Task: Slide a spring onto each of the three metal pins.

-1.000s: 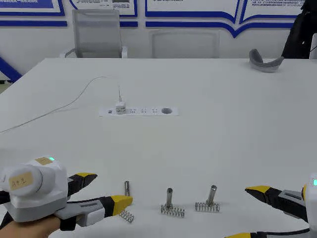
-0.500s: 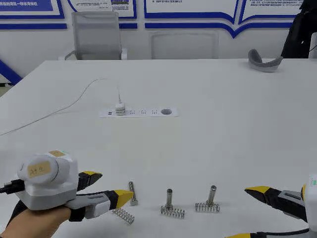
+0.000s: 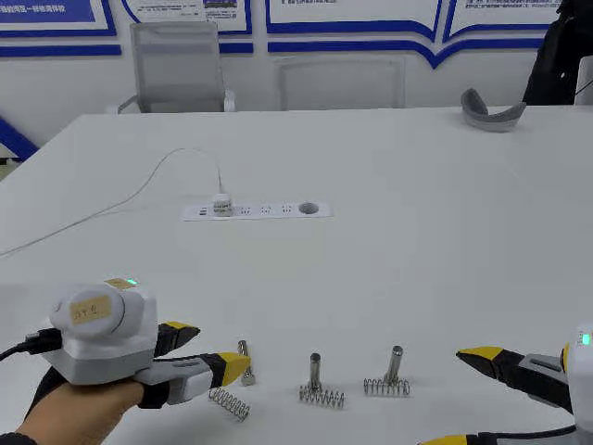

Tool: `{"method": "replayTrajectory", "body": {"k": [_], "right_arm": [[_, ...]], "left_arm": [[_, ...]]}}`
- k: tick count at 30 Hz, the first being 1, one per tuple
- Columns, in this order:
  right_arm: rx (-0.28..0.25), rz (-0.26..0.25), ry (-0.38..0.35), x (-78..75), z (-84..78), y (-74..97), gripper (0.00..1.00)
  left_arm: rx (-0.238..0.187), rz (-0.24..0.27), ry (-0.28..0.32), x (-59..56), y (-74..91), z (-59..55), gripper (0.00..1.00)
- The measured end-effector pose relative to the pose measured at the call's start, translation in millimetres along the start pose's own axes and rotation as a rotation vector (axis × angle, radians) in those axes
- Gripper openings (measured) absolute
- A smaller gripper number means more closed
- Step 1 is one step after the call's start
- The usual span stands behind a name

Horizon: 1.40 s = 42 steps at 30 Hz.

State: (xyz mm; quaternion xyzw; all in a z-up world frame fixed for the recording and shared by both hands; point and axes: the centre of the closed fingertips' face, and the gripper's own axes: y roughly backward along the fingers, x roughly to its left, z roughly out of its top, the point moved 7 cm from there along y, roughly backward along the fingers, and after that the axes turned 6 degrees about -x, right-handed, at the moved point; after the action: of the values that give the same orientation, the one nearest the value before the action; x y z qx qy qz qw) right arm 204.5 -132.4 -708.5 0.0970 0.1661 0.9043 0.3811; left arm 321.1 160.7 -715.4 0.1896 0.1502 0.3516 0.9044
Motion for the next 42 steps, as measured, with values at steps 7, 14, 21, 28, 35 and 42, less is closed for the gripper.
{"method": "replayTrajectory", "body": {"k": [7, 14, 21, 28, 35, 42], "right_arm": [[-0.004, 0.001, -0.002, -0.2, 0.0, -0.4, 0.78], [-0.005, 0.001, -0.005, 0.1, -0.8, 0.0, 0.78], [-0.006, 0.002, -0.003, 0.6, -0.1, -0.2, 0.78], [-0.006, 0.005, -0.003, 1.4, 0.1, -0.8, 0.78], [-0.007, 0.006, -0.002, 1.3, -0.1, -1.0, 0.78], [-0.007, 0.006, -0.003, 1.2, -0.8, -1.0, 0.78]], "left_arm": [[0.019, 0.014, 0.006, 1.1, -2.5, -0.2, 0.47], [0.044, 0.024, 0.004, 1.4, -7.0, -0.5, 0.44], [0.063, 0.033, -0.003, -0.5, -12.6, 0.0, 0.42], [0.096, 0.057, -0.007, 0.8, -17.2, -2.7, 0.38], [0.124, 0.072, -0.008, 1.5, -22.5, -2.7, 0.35], [0.151, 0.084, -0.003, 0.9, -26.9, -4.1, 0.33]]}}
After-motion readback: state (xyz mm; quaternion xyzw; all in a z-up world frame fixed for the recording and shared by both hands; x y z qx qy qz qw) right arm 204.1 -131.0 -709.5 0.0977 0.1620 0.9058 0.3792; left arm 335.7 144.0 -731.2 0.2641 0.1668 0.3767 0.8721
